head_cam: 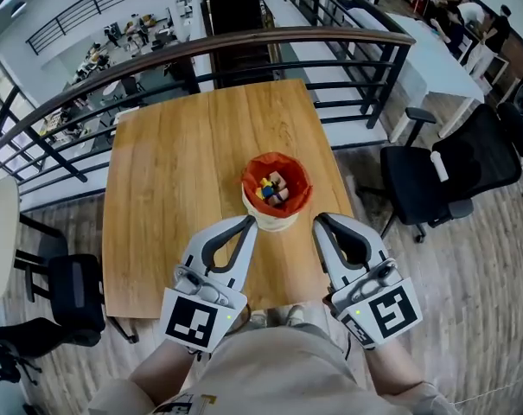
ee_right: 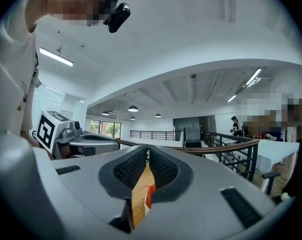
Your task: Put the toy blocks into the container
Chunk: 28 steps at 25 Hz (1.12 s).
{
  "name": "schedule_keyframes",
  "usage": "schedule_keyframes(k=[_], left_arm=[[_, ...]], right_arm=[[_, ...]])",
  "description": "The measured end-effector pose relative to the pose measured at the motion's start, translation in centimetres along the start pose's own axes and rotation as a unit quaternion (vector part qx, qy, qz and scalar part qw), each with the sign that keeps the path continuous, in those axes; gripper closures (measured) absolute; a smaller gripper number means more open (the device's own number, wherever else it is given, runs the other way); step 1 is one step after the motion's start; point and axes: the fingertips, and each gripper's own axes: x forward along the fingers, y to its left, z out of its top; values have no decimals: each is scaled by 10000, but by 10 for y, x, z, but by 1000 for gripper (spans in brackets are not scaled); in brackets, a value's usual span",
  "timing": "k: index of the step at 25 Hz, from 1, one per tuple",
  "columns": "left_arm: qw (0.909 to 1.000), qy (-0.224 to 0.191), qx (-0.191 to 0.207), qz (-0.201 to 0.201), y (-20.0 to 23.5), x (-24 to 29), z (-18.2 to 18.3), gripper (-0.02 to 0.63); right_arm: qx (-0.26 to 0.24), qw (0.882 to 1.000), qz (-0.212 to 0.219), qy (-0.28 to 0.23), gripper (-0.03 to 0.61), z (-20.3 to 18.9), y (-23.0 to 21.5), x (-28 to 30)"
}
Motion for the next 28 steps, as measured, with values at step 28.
schedule_keyframes(k=[28], left_arm=[[9989, 363, -283, 12, -19, -9, -31, 601]], right_arm=[[2, 9998, -46, 209, 557, -24, 9, -23]])
